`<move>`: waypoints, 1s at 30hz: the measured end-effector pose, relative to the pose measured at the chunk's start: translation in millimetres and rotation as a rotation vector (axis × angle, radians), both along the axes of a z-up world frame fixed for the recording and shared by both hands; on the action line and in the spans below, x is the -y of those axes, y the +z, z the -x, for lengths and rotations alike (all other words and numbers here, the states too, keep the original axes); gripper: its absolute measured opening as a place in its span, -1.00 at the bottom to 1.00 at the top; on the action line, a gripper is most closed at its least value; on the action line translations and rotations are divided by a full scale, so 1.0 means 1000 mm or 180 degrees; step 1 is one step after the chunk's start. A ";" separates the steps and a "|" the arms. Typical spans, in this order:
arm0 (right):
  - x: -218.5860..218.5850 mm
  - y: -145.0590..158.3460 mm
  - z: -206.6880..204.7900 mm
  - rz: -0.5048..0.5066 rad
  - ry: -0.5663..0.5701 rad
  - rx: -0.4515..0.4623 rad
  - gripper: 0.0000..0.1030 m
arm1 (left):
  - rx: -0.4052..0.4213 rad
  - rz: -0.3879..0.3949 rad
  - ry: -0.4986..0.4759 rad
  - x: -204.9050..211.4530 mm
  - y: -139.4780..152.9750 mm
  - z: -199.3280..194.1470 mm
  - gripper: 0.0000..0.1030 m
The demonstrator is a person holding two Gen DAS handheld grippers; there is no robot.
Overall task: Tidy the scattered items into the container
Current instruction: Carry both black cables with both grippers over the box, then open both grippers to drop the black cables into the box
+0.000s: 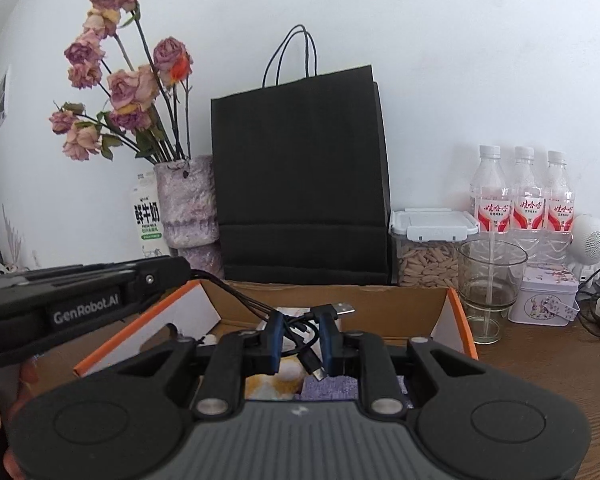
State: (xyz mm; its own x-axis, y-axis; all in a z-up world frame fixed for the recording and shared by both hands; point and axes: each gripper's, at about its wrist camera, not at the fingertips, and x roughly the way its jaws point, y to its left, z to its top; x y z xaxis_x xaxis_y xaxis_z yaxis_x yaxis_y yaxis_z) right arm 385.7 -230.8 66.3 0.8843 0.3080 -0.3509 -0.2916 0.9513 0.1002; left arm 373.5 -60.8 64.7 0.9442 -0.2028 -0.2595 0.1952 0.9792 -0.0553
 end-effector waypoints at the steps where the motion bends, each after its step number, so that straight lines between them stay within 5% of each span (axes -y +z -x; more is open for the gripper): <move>1: 0.000 -0.004 -0.005 0.0009 -0.0001 -0.0033 -0.66 | -0.0041 -0.0024 -0.0003 0.001 -0.004 -0.005 -0.85; 12: -0.001 -0.028 -0.012 0.0094 -0.0005 -0.0195 -0.63 | -0.0382 -0.0127 -0.0027 0.003 -0.034 -0.020 -0.94; 15: 0.000 -0.028 -0.010 0.0056 0.0006 -0.0223 -0.35 | -0.0355 -0.0120 0.0036 0.003 -0.034 -0.017 -0.89; 17: 0.000 -0.027 -0.007 0.0023 0.0023 -0.0200 0.35 | -0.0303 -0.0076 0.0102 0.001 -0.033 -0.014 -0.61; 18: 0.000 -0.027 -0.005 0.0044 0.0019 -0.0177 0.41 | -0.0303 -0.0056 0.0123 -0.001 -0.033 -0.014 -0.49; 20: -0.002 -0.025 -0.003 0.0078 -0.0008 -0.0145 0.56 | -0.0289 -0.0022 0.0219 -0.005 -0.032 -0.012 0.33; 23: -0.003 -0.023 0.001 0.0097 -0.0045 -0.0098 0.82 | -0.0225 0.0015 0.0292 -0.010 -0.031 -0.007 0.92; 30: -0.003 -0.022 0.009 0.0160 -0.0064 -0.0057 0.99 | -0.0248 0.0066 0.0359 -0.015 -0.032 -0.003 1.00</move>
State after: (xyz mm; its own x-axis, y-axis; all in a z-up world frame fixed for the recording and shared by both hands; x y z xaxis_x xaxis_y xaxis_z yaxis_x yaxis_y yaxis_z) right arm 376.9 -228.2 44.5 0.8835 0.2719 -0.3815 -0.2710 0.9609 0.0572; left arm 376.3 -46.2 32.6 0.9385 -0.1025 -0.3298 0.0781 0.9932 -0.0865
